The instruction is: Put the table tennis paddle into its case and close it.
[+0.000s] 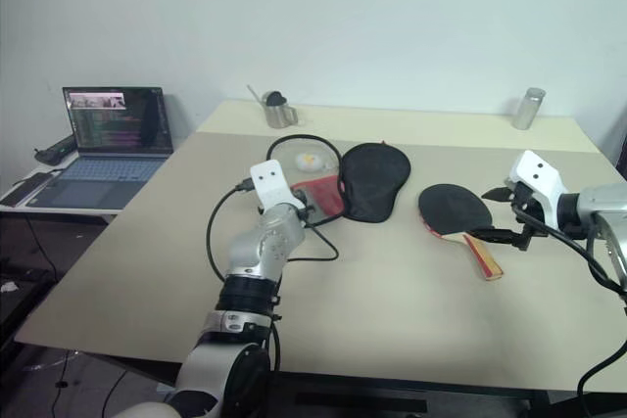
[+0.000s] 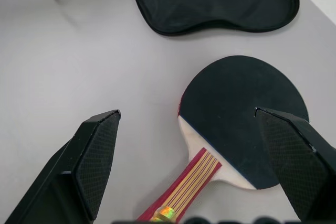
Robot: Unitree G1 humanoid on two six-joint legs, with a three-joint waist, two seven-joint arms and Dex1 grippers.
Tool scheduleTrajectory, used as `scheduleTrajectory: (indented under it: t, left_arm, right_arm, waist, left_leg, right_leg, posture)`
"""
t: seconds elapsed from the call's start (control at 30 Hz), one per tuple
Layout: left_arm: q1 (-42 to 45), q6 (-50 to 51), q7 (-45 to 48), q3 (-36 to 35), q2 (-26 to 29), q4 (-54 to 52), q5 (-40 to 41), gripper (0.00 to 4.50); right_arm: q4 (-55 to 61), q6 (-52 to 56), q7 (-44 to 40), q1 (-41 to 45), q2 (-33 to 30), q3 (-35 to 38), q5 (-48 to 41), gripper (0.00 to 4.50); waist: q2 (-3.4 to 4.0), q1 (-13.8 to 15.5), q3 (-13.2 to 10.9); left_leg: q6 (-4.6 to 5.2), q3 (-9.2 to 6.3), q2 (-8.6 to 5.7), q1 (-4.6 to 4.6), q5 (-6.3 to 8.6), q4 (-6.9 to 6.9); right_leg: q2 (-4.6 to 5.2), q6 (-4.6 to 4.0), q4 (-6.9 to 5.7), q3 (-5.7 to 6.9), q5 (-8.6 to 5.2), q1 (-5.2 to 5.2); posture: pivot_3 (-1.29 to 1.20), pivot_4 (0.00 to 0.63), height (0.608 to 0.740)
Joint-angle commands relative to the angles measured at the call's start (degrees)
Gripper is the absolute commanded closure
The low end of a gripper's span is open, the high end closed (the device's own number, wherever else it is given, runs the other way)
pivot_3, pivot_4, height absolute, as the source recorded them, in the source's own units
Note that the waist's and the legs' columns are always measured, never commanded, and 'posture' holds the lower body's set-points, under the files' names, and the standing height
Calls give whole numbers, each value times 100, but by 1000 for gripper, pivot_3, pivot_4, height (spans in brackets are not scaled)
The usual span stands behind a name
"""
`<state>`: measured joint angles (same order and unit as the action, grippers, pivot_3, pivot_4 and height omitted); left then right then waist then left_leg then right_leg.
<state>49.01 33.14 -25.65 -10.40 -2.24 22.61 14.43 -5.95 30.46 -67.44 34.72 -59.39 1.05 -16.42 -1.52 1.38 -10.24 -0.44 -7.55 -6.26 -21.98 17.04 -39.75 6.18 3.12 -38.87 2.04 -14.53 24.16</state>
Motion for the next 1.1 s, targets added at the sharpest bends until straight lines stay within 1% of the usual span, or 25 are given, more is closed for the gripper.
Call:
scheduleTrajectory:
  t: [0.03,0.1,0.2,0.27,0.4,0.47,0.57,0.73,0.83,0.9,0.97,1.03,1.1]
  left_arm:
    - [-41,-134,589,156,323,-323,-154,1119]
    - [-117,-187,1280,452,656,-440,-254,422]
    - [-250,-252,2148,751,1083,-605,-296,422]
    - [-263,-204,2502,791,1206,-638,-240,422]
    - [112,-217,3394,1173,1350,-434,-337,422]
    - [281,-240,3538,1435,1308,-183,-574,422]
    - [501,-437,3439,1747,1074,306,-958,422]
    - [833,-514,3155,1899,505,1164,-1305,422]
    - [896,-584,3137,1885,387,1270,-1407,422]
    - [863,-515,3342,1865,490,1051,-1405,422]
    - [737,-354,3689,1861,730,610,-1350,422]
    - [565,-147,4201,1875,1112,87,-1253,422]
    - [366,70,4799,1882,1620,-453,-1137,422]
  right_arm:
    - [27,-117,7,126,-32,97,36,0]
    - [12,-126,5,130,-36,97,40,0]
    - [-21,-146,11,135,-46,101,51,0]
    - [-34,-160,21,124,-47,96,65,0]
    - [26,-155,39,62,-19,66,79,0]
    - [10,-156,36,91,0,52,93,0]
    - [3,-165,32,101,20,35,115,0]
    - [16,-159,19,107,45,42,147,0]
    - [58,-112,43,83,38,90,144,0]
    - [-32,-16,230,109,68,142,195,0]
    - [-187,231,654,225,238,162,275,0]
    - [-305,852,1362,452,610,203,317,0]
    - [-316,1662,2074,570,987,291,343,0]
  waist:
    - [0,-10,0]
    - [0,-9,0]
    - [1,-6,0]
    - [1,-2,0]
    - [1,3,0]
    - [1,7,0]
    - [1,3,0]
    - [1,-15,0]
    - [0,-27,-1]
    - [0,-30,-1]
    - [0,-37,-1]
    - [2,-73,0]
    - [3,-124,1]
  left_leg:
    - [0,0,1,0,0,0]
    - [0,0,1,1,0,1]
    - [0,0,0,0,0,0]
    - [0,-2,-1,0,0,-1]
    - [0,-6,-1,-1,0,-1]
    - [0,-8,-2,-4,0,-5]
    - [1,-7,-3,-4,0,-3]
    - [1,-6,-2,-4,0,-3]
    - [1,-4,0,-4,0,0]
    - [1,-4,1,-4,0,0]
    - [1,-3,1,-3,0,0]
    - [0,-2,2,-2,0,1]
    - [0,-1,4,0,0,2]
  right_leg:
    - [-1,0,0,0,0,0]
    - [-1,0,-1,0,0,1]
    - [-1,-1,-2,-1,0,1]
    - [-1,-1,0,1,1,1]
    - [-1,-1,0,4,1,0]
    - [0,-1,1,6,1,0]
    - [0,-1,2,5,1,-1]
    - [0,0,1,4,1,0]
    - [-1,0,0,3,1,2]
    - [-1,0,0,3,1,4]
    - [-1,0,0,2,1,3]
    - [-1,-1,-1,-1,1,4]
    - [-2,-4,-3,-6,3,5]
  posture:
    - [0,150,740]
    - [0,150,740]
    - [0,150,740]
    - [0,150,740]
    - [0,150,740]
    - [0,150,740]
    - [0,150,740]
    - [0,150,740]
    - [0,150,740]
    - [0,150,740]
    - [0,150,740]
    - [0,150,740]
    - [0,150,740]
